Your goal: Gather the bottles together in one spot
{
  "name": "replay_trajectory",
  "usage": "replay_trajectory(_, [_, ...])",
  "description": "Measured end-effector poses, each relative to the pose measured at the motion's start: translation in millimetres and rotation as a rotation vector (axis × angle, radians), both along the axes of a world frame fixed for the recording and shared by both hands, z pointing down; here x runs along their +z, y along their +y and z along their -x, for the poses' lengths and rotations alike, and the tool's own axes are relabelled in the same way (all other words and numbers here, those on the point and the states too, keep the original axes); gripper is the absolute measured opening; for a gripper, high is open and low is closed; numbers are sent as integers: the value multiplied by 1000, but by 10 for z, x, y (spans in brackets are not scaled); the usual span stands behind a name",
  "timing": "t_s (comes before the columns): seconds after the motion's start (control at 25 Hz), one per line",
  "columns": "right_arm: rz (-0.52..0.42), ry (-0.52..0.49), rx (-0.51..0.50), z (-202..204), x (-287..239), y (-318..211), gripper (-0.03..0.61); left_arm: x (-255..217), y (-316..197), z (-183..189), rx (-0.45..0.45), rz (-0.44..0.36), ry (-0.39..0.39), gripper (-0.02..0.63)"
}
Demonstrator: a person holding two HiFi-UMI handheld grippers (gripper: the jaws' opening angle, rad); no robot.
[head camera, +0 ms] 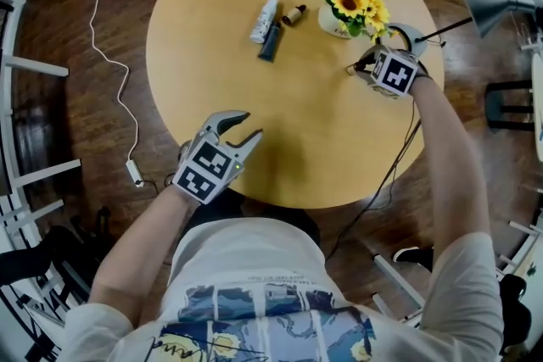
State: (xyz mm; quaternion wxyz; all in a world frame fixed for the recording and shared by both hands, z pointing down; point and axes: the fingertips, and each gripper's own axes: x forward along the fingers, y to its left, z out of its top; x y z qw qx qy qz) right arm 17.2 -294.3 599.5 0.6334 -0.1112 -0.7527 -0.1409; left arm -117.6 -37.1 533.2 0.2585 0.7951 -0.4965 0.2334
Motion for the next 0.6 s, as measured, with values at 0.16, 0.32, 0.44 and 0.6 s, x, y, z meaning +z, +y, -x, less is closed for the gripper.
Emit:
replay_trajectory(0.16, [5,2,-11,15,22,22,101,66,-12,-19,3,16,3,167])
replay_trajectory(0.32, [-7,0,-23,20,11,25,107,65,-6,-42,0,20,12,167])
replay_trajectory(0.44, [-12,-12,-24,28,0,19,111,58,-9,-45,-2,19,9,167])
replay_trajectory(0.6, [0,-14,-7,-3,17,41,129,99,-3,-56,1,22,6,167])
